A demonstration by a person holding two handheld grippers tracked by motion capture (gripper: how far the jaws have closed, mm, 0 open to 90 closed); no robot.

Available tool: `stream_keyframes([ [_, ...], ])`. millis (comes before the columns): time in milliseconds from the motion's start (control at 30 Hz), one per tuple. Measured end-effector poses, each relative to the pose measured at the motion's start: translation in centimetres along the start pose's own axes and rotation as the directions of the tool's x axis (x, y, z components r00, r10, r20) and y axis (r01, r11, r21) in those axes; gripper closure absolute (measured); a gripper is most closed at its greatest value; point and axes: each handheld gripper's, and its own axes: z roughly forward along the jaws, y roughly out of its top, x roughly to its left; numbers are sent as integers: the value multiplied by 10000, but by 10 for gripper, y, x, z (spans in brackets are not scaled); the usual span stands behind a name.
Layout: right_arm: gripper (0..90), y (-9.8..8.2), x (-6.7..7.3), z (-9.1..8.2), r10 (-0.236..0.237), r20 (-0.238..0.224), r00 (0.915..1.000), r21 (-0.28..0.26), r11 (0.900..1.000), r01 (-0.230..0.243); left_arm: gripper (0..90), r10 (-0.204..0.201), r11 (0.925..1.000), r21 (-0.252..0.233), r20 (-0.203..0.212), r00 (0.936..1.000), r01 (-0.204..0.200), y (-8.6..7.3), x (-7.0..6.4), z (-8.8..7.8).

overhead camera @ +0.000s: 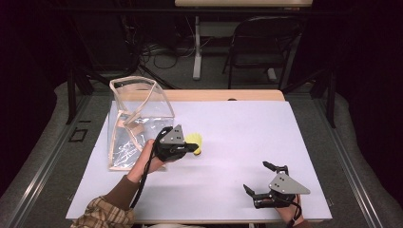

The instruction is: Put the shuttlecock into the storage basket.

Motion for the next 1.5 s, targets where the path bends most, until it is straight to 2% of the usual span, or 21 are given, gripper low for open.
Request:
stream_keyframes([
  [500, 10, -1, 0, 0, 15, 32, 10000, 59, 10000, -15, 895, 346, 9994, 1, -36, 9994, -346, 12, -2, -3],
  [933, 11, -1, 0, 0, 21, 29, 10000, 46, 10000, -21, 895, 644, 9977, -180, -241, 9976, -649, 30, 2, -13],
  [1500, 11, -1, 0, 0, 13, 39, 10000, 56, 10000, -13, 896, 986, 9947, -264, -379, 9944, -996, 46, 6, -17],
])
